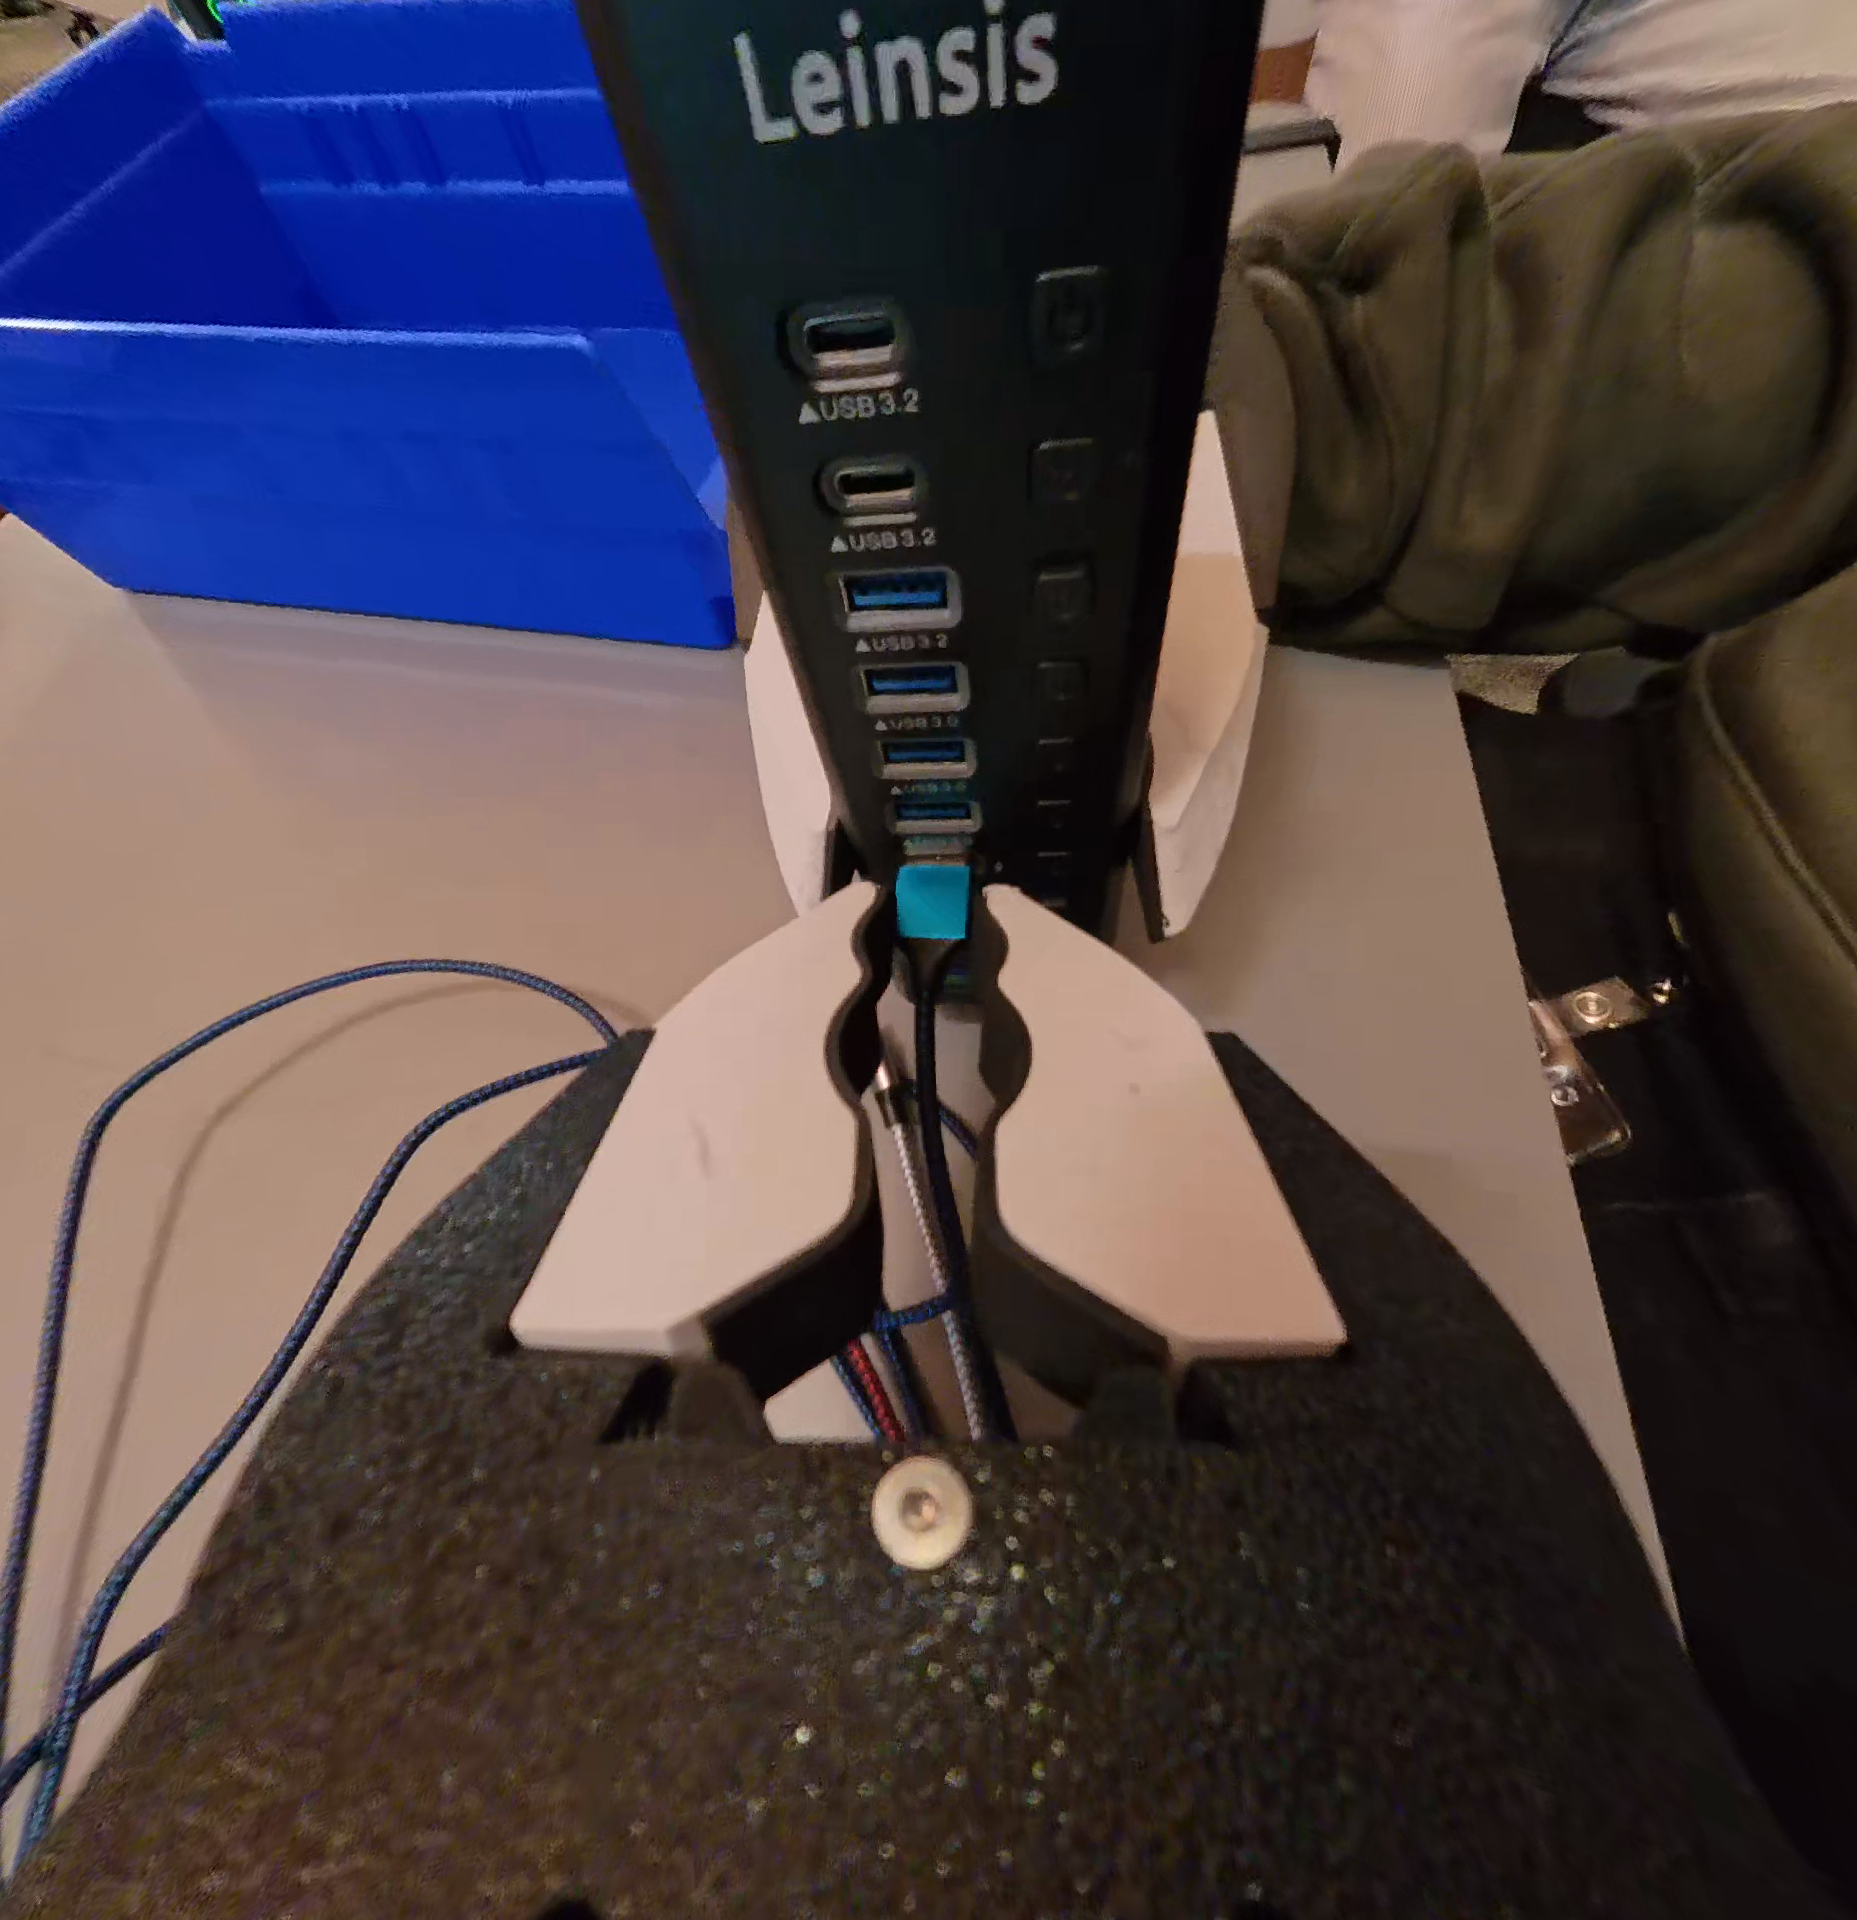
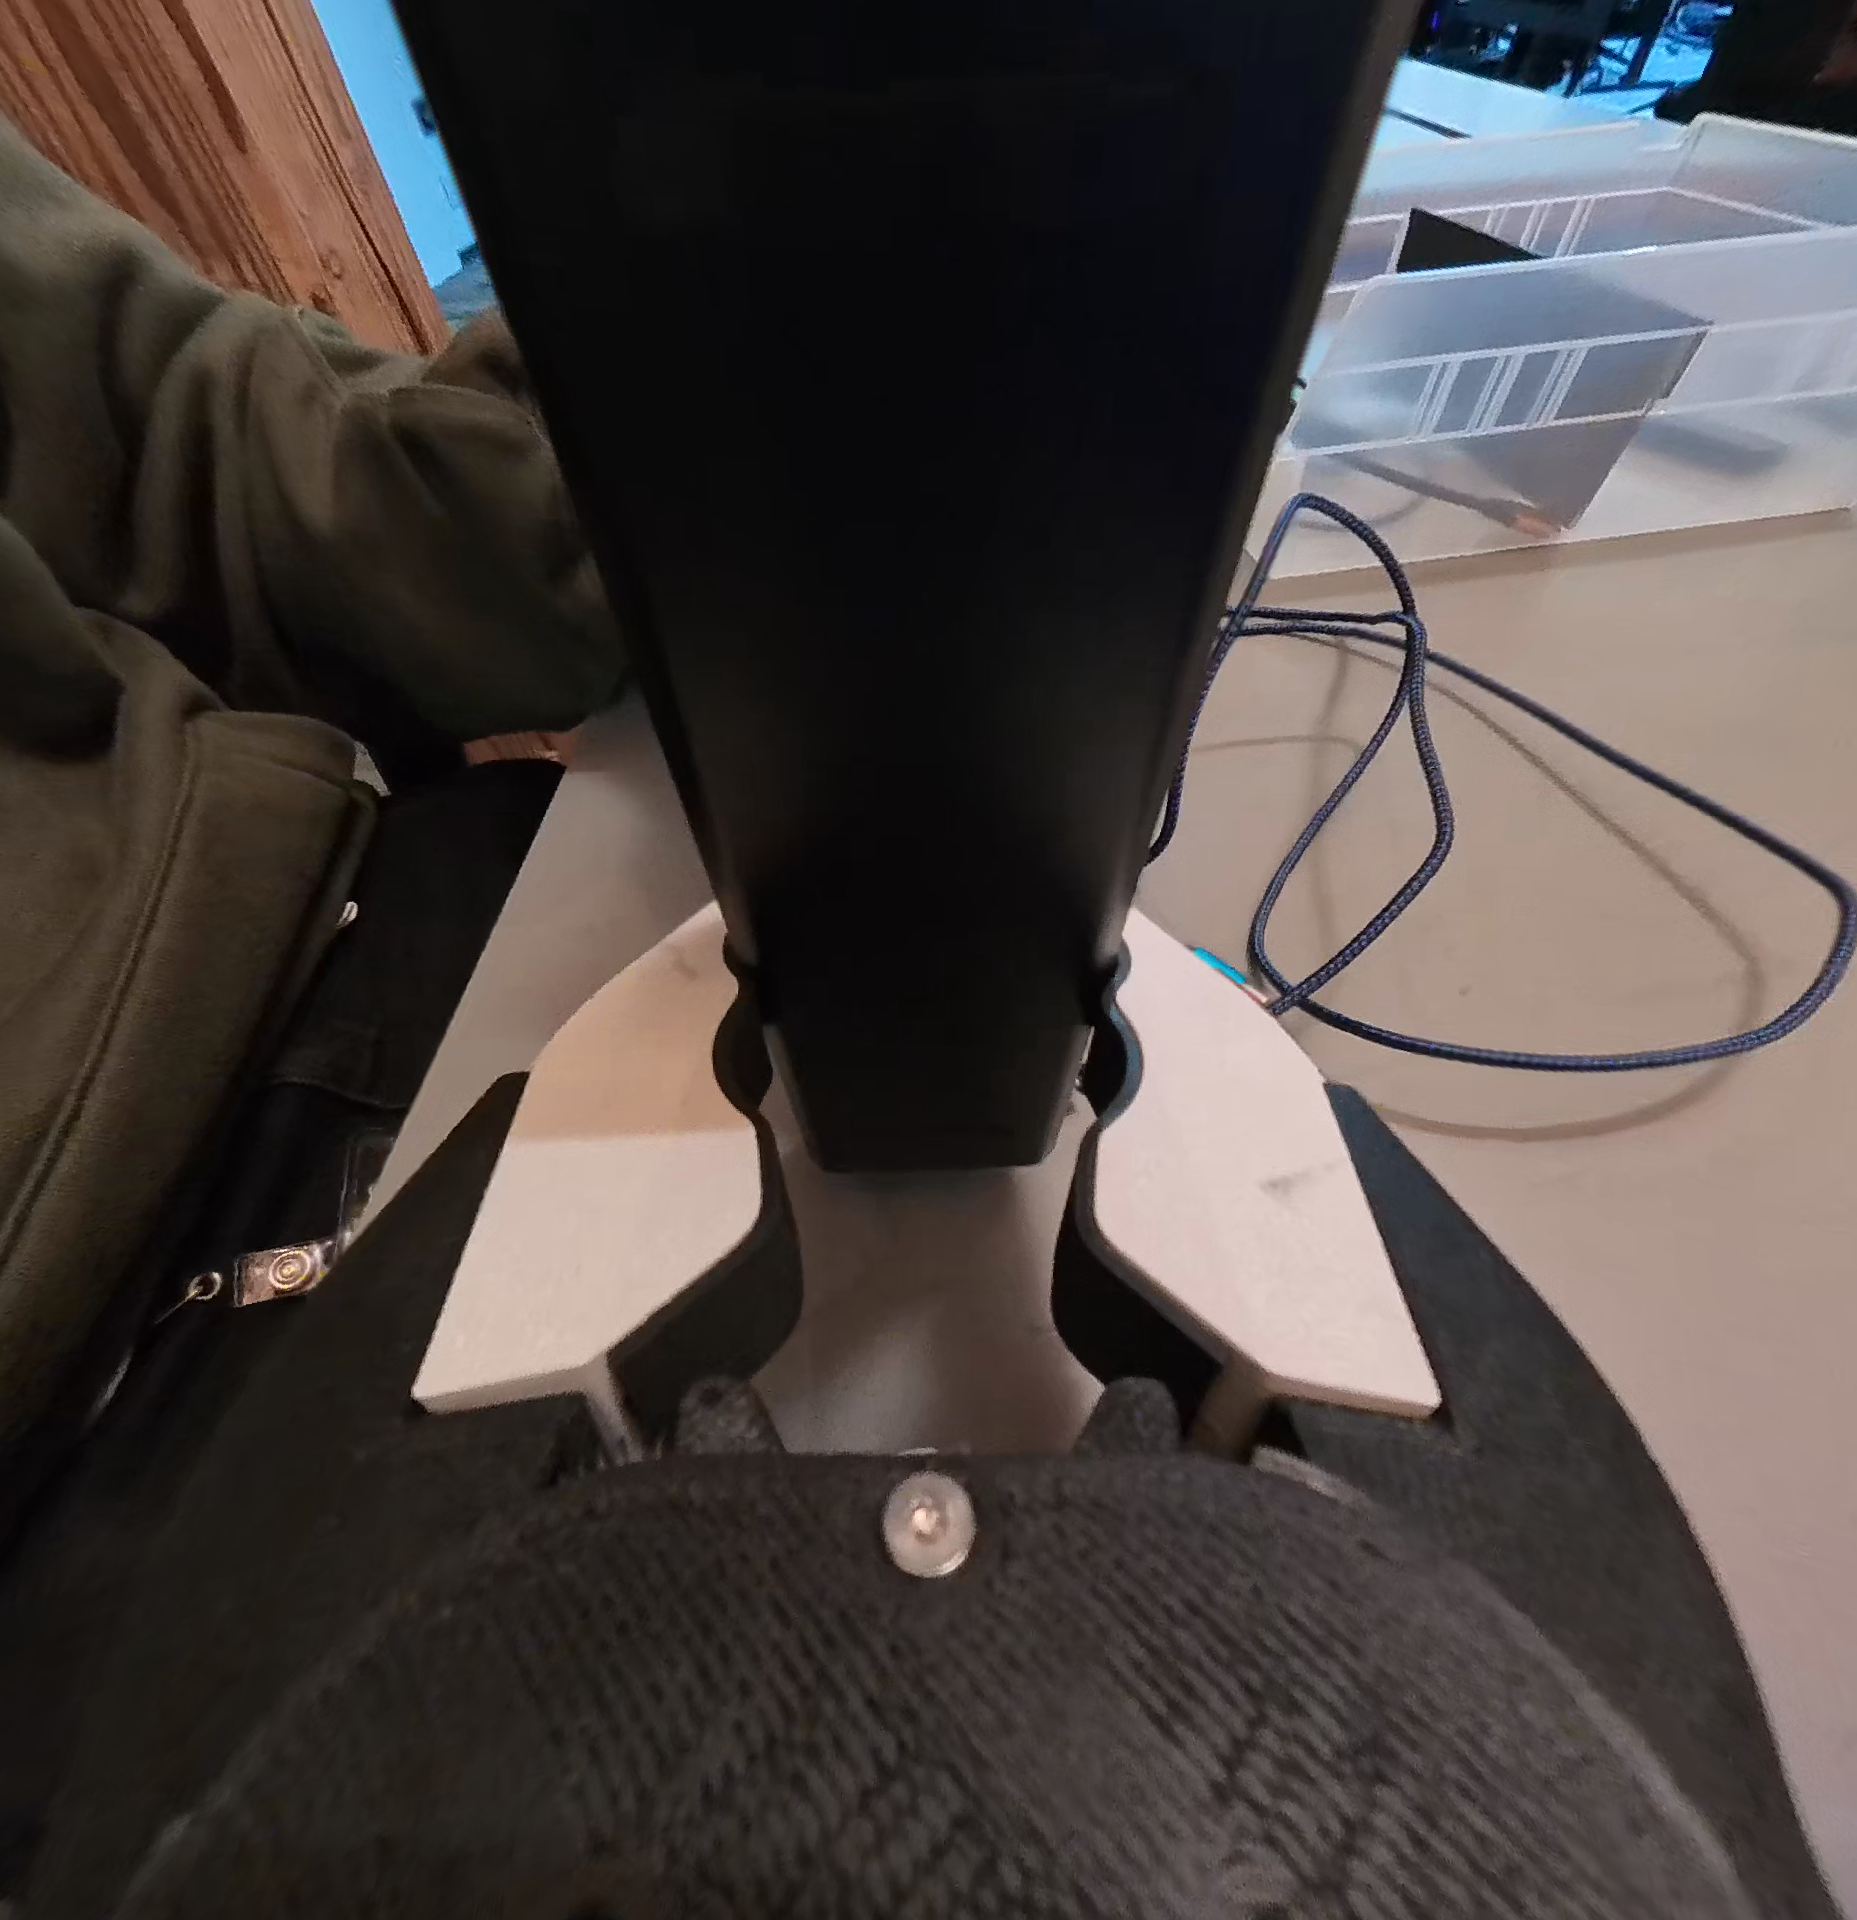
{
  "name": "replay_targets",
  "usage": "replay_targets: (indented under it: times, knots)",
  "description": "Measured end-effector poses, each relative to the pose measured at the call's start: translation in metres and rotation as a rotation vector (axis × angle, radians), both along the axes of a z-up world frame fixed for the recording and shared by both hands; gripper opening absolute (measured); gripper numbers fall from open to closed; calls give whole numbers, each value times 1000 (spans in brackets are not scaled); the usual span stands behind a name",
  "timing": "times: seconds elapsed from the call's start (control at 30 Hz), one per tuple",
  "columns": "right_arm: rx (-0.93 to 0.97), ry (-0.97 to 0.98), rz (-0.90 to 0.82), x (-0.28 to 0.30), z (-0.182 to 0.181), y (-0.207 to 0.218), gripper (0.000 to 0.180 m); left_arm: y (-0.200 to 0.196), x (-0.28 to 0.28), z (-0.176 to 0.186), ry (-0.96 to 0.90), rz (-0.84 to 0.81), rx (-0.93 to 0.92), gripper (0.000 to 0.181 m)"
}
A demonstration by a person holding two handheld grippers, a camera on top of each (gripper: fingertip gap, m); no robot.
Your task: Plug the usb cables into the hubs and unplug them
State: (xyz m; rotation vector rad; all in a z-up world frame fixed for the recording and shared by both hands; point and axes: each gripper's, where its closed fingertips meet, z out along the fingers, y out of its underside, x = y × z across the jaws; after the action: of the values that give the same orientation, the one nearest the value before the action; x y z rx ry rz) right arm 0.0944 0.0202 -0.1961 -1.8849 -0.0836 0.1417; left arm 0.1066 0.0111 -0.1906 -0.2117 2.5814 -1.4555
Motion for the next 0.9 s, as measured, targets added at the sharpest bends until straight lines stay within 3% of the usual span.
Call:
replay_targets:
  times: [0.2,0.9]
  knots:
    - [48,-28,14,-4,6,-3,61,-7,-4,7,19,-20,-78,13]
    - [107,13,11,0,14,-7,60,0,-3,8,30,11,-27,13]
